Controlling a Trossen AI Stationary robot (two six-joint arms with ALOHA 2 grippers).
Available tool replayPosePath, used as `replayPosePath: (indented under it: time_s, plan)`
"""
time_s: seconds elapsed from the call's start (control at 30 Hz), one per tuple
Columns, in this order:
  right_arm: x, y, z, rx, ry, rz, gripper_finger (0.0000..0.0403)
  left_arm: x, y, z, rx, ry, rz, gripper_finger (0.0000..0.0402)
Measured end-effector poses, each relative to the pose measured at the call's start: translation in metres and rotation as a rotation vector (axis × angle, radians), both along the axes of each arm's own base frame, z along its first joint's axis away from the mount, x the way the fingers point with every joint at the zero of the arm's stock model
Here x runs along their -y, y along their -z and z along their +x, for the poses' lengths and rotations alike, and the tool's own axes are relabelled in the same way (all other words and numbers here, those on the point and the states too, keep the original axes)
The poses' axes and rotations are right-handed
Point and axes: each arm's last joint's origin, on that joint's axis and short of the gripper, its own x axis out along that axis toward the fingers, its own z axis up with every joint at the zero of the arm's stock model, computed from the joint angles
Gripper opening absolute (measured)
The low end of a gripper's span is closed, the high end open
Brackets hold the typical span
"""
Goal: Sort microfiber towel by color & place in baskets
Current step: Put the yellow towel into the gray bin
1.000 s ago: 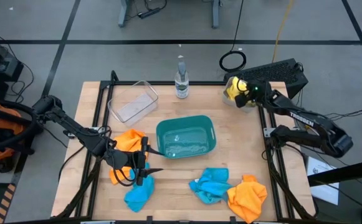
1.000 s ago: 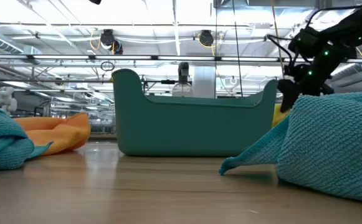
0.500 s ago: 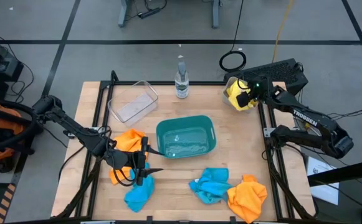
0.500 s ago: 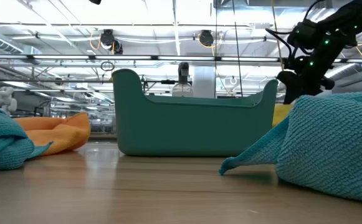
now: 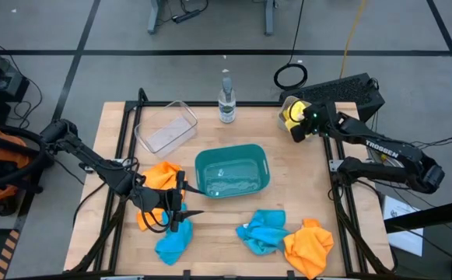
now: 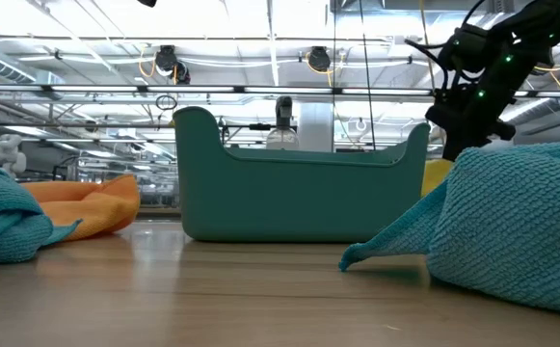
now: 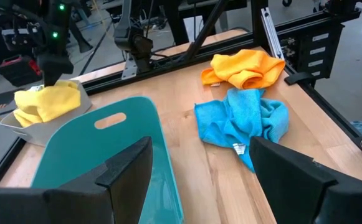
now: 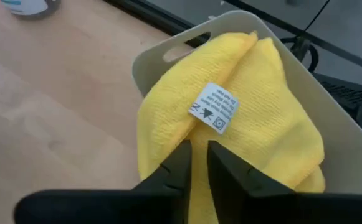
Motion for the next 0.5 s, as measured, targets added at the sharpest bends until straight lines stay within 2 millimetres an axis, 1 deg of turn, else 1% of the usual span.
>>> replayPosePath:
  time_s: [0.1,0.23,0.33,0.4,0.5]
  plan:
    - [-0.002,-0.004,-0.003,0.012,0.015,-0.021,0.0078,0.0,0.0,0.0,0.0,0.0,0.0,0.0272]
    - [-0.007,-0.018,-0.009,0.075,0.034,-0.059,0.0134,0.0,0.0,0.0,0.0,0.0,0.0,0.0272]
    - [-0.015,-0.025,-0.016,0.13,0.029,-0.048,0.0173,0.0,0.0,0.0,0.0,0.0,0.0,0.0272]
    - [-0.02,-0.025,-0.019,0.132,0.028,-0.012,0.0198,0.0,0.0,0.0,0.0,0.0,-0.001,0.0272]
    - [-0.027,-0.019,-0.023,0.09,0.05,0.061,0.0236,0.0,0.0,0.0,0.0,0.0,-0.001,0.0272]
